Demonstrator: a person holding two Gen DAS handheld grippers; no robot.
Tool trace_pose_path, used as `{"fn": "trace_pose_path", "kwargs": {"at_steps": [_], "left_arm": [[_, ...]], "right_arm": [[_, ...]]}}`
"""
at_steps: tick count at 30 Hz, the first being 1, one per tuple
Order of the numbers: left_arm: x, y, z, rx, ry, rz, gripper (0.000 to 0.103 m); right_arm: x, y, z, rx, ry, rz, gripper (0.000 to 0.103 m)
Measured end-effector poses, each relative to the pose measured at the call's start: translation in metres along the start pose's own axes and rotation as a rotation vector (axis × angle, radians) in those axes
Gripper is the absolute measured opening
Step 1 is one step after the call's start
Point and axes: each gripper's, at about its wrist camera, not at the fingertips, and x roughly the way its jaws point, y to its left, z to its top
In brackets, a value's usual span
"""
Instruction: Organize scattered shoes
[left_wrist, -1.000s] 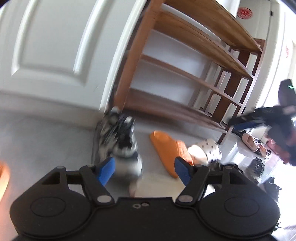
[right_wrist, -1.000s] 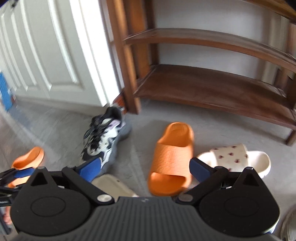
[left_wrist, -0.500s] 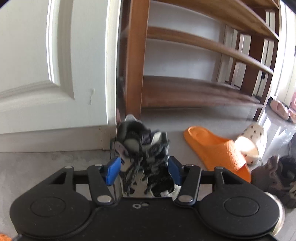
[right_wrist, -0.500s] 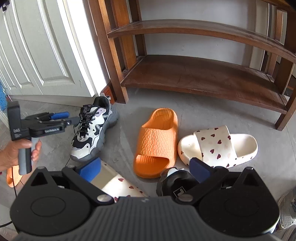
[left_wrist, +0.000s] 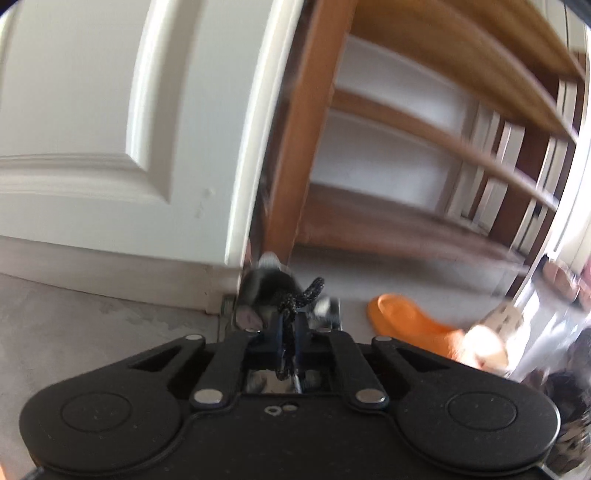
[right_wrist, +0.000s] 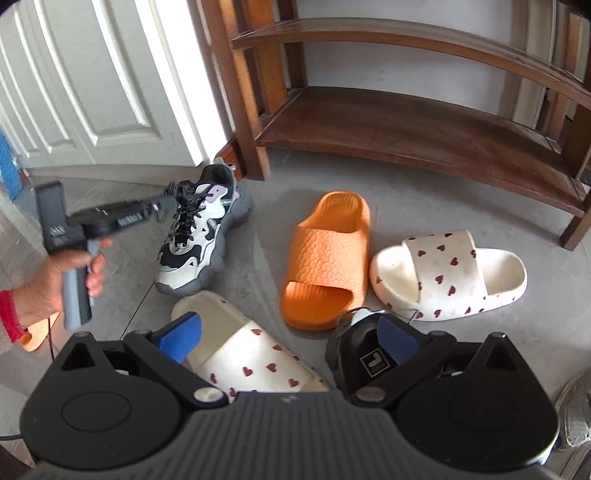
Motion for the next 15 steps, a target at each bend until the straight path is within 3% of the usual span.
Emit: {"fn": "trace_pose_path", "kwargs": {"at_steps": [4,6,7,10,11,14,15], "left_arm": [[-0.048,-0.001,0.011,0.071,-0.053,-0.035,0.000],[-0.069,0.001,0.012,0.115,-0.015,-0.078,0.001],[-0.075,-0.001,0.008,0.147,-0.010,-0.045,0.001],[-0.073,-0.011,-0.007,0.306,0.047,0.005,0.017],[-0.070,-0.014,-0.009,0.328,0.046,0.018,0.016],[-0.049,-0.022,-0.008,0.378,0.058,0.012,0.031],[-0.034,-0.029,-0.004,0.442,0.073,-0.004,0.038]], "right_arm": [[-0.001,0.004,0.004,-0.021,-0.004,0.013,0.103],[-0.002,0.007,0.006,-0.026,-0.017,0.023,0.103],[-0.002,0.008,0.007,-0.029,-0.024,0.030,0.103],[-0.001,0.012,0.009,-0.042,-0.026,0.035,0.103],[0.000,0.013,0.009,-0.042,-0.023,0.035,0.103],[0.003,0.015,0.011,-0.045,-0.013,0.034,0.103],[0.001,0.016,0.010,-0.057,-0.015,0.028,0.103]]}}
